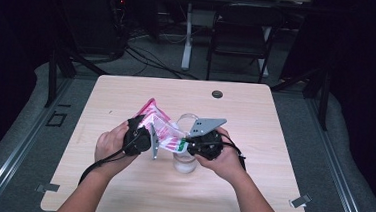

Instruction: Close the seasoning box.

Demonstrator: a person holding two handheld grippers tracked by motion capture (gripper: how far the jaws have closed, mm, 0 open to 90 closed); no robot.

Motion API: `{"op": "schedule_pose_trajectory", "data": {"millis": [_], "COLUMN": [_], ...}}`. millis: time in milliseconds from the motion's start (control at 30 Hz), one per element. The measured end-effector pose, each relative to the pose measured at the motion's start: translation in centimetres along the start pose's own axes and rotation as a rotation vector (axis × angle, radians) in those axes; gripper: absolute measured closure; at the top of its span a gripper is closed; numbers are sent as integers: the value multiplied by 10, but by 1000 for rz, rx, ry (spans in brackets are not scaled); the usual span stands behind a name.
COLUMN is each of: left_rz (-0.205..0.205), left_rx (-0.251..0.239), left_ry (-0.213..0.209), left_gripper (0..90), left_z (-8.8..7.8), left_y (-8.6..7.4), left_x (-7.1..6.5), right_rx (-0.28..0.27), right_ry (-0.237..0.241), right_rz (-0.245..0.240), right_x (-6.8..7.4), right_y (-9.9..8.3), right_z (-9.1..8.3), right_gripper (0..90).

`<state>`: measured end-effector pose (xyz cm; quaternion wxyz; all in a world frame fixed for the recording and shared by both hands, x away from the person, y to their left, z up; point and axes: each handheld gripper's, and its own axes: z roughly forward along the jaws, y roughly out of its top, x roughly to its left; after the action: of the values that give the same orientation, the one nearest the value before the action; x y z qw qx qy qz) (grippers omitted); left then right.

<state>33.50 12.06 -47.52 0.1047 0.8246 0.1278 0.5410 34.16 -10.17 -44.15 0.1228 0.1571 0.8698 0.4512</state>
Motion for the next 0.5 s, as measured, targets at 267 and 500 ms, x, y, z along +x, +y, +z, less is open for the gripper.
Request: {"op": "schedule_pose_trajectory", "data": {"millis": [267, 500], "left_rz": [23, 45], "left_rx": [-2, 3], "left_ry": [22, 37], "left_gripper": [618, 618], "left_z": [-1, -2], "left_y": [2, 4], "left_x": [0, 2], "right_rx": [0, 2], "right_ry": [0, 3], "right_rz": [10, 17], "right_x": [-3, -6], "right_y": [-3, -5], "right_z": [-1, 0], "right_gripper": [881, 881]}}
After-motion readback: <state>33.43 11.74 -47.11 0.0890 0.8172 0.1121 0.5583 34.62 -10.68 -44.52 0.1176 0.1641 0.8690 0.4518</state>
